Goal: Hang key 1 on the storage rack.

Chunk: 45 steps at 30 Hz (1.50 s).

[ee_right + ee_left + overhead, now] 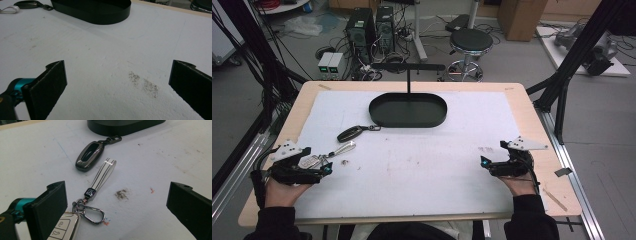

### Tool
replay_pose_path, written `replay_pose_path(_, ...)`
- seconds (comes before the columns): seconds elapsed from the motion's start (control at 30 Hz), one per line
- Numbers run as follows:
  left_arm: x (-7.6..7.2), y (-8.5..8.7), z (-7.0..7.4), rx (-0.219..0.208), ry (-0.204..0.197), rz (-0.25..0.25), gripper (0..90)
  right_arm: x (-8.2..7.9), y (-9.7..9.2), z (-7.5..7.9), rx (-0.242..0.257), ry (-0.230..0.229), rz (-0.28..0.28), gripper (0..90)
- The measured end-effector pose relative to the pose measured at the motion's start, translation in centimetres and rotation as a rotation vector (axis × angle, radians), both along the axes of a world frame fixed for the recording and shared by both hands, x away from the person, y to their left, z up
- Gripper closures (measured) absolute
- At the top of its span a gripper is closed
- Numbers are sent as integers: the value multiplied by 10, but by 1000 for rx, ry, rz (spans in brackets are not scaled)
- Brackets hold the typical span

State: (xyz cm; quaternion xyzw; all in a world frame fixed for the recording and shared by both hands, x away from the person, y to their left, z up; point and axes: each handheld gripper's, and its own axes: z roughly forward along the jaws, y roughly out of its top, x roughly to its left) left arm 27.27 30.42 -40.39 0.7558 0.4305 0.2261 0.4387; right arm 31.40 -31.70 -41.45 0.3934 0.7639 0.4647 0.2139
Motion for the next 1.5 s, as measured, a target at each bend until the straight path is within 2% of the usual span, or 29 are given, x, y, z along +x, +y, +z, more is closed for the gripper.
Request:
replay_pose_path(0.13,2,-2,-1,-2,12,-7,37,0,0,0,2,2,-5,7)
replay_pose_path(0.17,5,-4,-2,-1,28,-22,37,0,0,-1,5,2,-4,7)
replay_pose_path(0.2,6,-5,-3,5,34,-26,37,0,0,-2,12,10,-10,7)
replay_pose_path(0.27,9,-8,-3,20,46,-37,37,1,1,-3,-5,11,-16,7)
replay_pose_path(0.37,12,-12,0,35,43,-56,37,0,1,-3,-12,4,-29,7)
replay_pose_path(0.5,18,-12,3,57,35,-48,37,-1,1,-3,-3,4,-31,7)
replay_pose_path(0.57,21,-12,6,53,34,-59,37,0,1,-3,-6,0,-37,7)
replay_pose_path(0.63,24,-13,9,75,34,-70,37,0,1,-4,-4,13,-41,7)
replay_pose_path(0.8,33,-16,13,105,46,-88,37,1,1,-5,-7,13,-45,7)
replay_pose_path(0.93,40,-22,15,135,77,-111,37,1,1,-5,-11,27,-54,7)
replay_pose_path(1.13,49,-31,20,178,100,-150,38,0,-3,-5,0,26,-61,7)
replay_pose_path(1.23,55,-34,22,197,94,-161,42,0,-3,-6,-11,34,-64,7)
replay_pose_path(1.33,59,-35,24,203,93,-186,94,1,-3,-7,-11,35,-65,7)
replay_pose_path(1.5,73,-39,24,230,136,-216,94,-1,-2,-7,-17,36,-62,7)
